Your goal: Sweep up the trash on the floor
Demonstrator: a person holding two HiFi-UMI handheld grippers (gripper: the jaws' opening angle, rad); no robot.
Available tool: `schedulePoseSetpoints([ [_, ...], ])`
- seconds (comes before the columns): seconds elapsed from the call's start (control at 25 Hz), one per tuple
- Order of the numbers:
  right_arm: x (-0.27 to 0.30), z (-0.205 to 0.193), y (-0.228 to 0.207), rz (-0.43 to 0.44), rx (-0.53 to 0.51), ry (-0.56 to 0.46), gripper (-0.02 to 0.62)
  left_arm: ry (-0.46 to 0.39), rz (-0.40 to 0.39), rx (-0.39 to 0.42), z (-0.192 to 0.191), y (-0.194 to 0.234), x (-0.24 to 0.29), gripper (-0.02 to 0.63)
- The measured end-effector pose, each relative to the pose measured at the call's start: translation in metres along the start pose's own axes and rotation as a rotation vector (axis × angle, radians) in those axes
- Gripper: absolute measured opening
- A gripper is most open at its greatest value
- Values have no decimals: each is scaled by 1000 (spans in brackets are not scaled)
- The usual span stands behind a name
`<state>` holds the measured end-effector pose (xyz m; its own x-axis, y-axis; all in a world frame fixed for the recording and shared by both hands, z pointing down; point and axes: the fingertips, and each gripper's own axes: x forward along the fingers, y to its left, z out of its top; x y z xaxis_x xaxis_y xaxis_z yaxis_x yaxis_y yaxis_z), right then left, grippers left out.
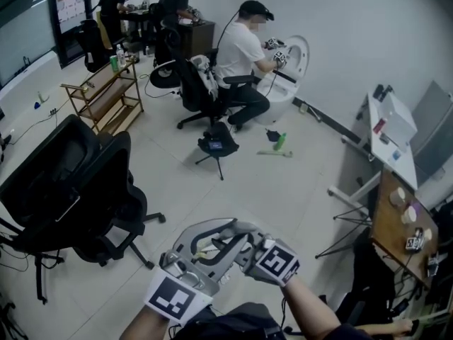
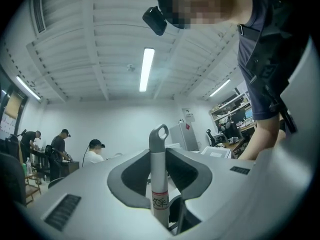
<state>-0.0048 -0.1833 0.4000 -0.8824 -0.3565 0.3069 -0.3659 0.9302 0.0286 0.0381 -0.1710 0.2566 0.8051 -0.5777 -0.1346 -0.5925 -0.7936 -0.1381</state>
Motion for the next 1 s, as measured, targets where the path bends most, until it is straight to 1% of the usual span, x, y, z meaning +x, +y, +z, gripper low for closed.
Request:
schedulePoseSetpoints([
  [0.08, 5, 1, -4, 3, 5, -1, 101, -2, -5, 15, -1, 6, 2, 95],
  [0.2, 11, 0, -13, 20, 5, -2, 102, 16, -2, 22, -6, 17, 8, 95],
  [0.32, 15, -4, -26, 42, 9, -7, 101, 30, 36, 12, -13, 28, 19, 95],
  [0.44, 18, -13, -40, 61, 12, -11, 101, 50, 108, 26, -25, 37, 31, 95],
  [0.6, 18, -24, -58, 85, 13, -12, 101, 75, 252, 29, -40, 47, 45, 91],
  [0.68, 16, -26, -70, 99, 11, -20, 101, 98, 312, 35, -46, 51, 54, 91],
  [0.88, 13, -33, -93, 147, 3, -50, 101, 146, 420, 48, -58, 62, 73, 91],
  [1.0, 17, -31, -97, 174, -10, -63, 102, 155, 472, 38, -58, 69, 75, 91],
])
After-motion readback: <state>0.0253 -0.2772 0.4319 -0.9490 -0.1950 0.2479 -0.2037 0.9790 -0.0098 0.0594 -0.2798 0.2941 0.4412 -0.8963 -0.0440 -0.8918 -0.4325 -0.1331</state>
